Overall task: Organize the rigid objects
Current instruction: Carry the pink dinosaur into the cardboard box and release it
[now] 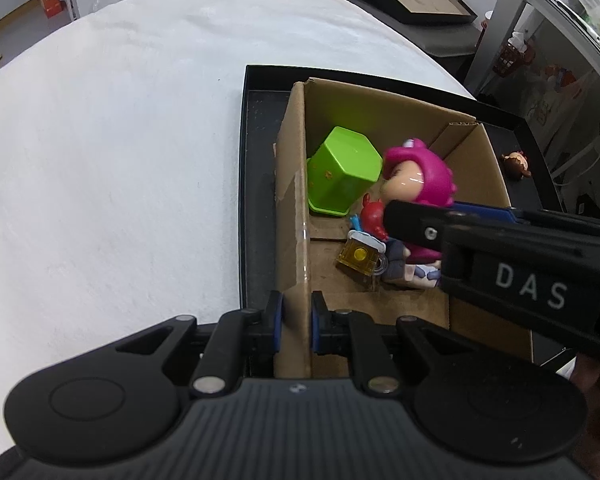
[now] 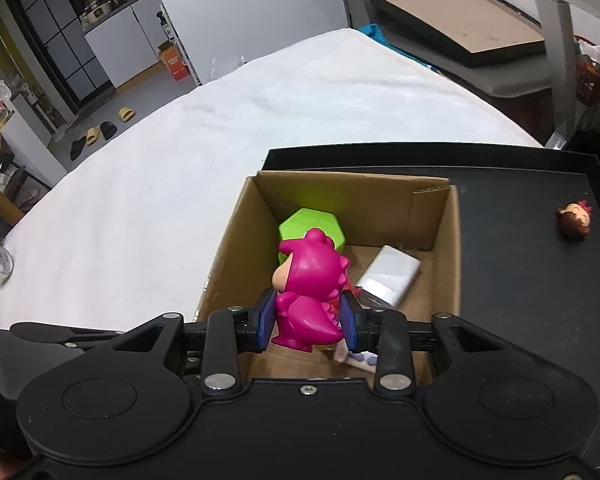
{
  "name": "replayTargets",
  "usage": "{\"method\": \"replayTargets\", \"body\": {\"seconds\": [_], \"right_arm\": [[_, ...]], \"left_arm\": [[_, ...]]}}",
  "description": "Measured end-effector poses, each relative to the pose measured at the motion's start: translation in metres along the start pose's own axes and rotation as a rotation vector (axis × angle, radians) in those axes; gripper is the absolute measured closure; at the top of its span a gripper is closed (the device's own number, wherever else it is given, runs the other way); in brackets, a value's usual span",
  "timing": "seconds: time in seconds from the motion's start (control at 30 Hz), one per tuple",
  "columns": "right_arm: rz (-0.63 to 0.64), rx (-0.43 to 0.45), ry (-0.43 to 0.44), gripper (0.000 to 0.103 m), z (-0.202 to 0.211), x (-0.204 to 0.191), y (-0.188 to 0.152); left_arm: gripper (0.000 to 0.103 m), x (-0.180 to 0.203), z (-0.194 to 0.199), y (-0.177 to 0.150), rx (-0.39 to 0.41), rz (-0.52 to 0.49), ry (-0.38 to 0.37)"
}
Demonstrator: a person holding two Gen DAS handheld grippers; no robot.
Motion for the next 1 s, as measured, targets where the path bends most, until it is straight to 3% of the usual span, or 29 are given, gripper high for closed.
{"method": "replayTargets", "body": {"seconds": [0.13,0.27,0.53,0.87,1.0], "right_arm": [[0.007,0.004,0.034,0.068,-0.003,-0.006,0.002],[0.022,0.016,0.041,0.054,0.000,-0.009,0.002],[0.002,0.038,0.008,0.054,0.015,0.007,-0.001],[-0.086,0.139,-0.036,0.054,0.046,0.047,-0.002],[-0.123,0.177,-0.053,0.053,0.055,0.066,-0.003]], "left_arm": [[0.090,0.000,0.000,0.000,-0.002,0.002,0.000],[0.089,-0.001,0.000,0.000,-0.001,0.002,0.008],[0.086,0.004,0.005,-0.001,0.019,-0.019,0.031],[0.080,0.009,0.014,-0.002,0.070,-0.047,0.108],[0.070,0.013,0.017,-0.002,0.097,-0.069,0.165]]}}
Point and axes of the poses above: each gripper's, at about its wrist camera, not at the fingertips, and z roughly against the way its jaws point, x to its right, y to its top, the point moved 3 cm from there along -z, roughly the way its jaws point, and after that the axes turned 12 degrees about y, right-handed, at the moved point
